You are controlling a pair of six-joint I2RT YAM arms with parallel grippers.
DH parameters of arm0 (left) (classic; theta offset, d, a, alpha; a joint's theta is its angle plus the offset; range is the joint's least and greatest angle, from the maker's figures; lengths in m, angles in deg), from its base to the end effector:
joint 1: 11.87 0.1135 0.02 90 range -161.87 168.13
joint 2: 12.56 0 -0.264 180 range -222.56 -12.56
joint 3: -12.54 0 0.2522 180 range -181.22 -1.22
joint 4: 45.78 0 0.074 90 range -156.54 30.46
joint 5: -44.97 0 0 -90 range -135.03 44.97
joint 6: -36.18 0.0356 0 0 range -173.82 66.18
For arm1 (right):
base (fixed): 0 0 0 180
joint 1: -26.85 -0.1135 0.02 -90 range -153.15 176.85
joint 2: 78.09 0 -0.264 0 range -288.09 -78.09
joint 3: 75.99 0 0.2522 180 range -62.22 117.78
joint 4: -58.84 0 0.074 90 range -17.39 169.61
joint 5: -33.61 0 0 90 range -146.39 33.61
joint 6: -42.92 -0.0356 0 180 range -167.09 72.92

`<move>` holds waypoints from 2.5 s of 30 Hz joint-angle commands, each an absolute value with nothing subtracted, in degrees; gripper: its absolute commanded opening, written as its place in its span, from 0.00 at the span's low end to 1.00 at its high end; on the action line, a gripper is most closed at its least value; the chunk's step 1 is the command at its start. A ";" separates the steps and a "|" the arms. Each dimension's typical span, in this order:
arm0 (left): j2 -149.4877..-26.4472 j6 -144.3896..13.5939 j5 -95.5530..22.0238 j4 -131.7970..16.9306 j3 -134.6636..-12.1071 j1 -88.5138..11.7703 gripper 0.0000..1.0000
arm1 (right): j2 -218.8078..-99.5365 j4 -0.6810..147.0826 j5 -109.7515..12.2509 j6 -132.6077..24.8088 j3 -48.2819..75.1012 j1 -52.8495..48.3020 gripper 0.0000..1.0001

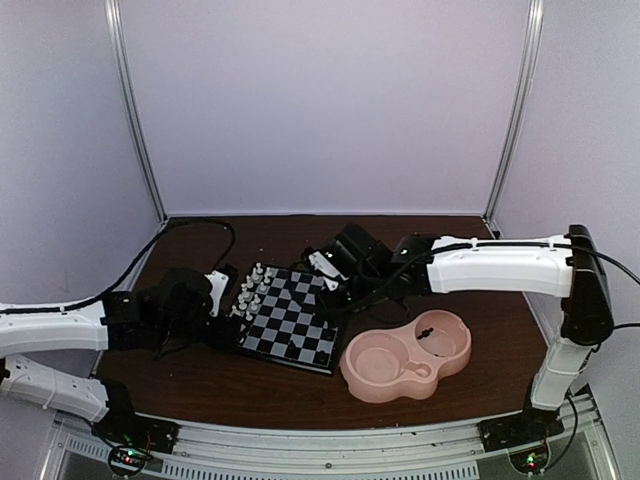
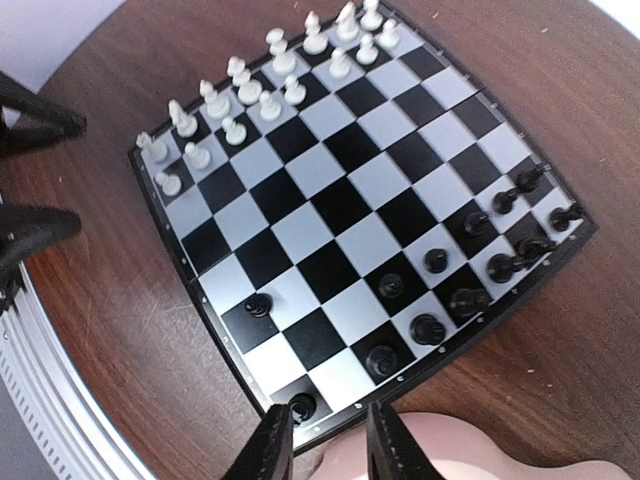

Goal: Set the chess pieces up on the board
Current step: Place the pawn on the chessboard, then pick up the pawn from the chessboard.

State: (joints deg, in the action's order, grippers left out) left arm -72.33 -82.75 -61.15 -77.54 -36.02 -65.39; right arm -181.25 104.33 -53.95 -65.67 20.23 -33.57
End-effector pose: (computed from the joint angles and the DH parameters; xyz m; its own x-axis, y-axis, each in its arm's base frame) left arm 0.1350 -0.1659 0.2188 -0.6699 0.1244 -0.7319 0.3743 0.9080 -0.1883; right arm 0.1948 0.3462 0.2532 -0.6519 -0.5033 -0.5672 -0.7110 0.6658 0.2264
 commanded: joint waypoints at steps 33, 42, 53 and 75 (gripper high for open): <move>-112.51 -84.05 -57.09 -87.56 -65.55 -73.37 0.37 | -144.21 93.50 -75.11 -68.47 -11.05 -31.64 0.32; -115.92 -84.51 -58.69 -89.08 -67.39 -72.98 0.36 | -143.92 93.01 -74.52 -68.24 -11.77 -31.59 0.32; -116.06 -84.49 -58.56 -88.98 -67.63 -72.78 0.24 | -144.51 92.94 -74.36 -68.01 -11.60 -31.58 0.32; -114.67 -83.30 -59.16 -86.71 -67.71 -72.77 0.07 | -144.88 93.99 -74.75 -68.01 -11.24 -31.59 0.32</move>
State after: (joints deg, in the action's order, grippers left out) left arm -115.74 -84.10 -58.33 -89.10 -66.40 -73.06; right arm -145.31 93.80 -73.80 -68.06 -11.20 -31.87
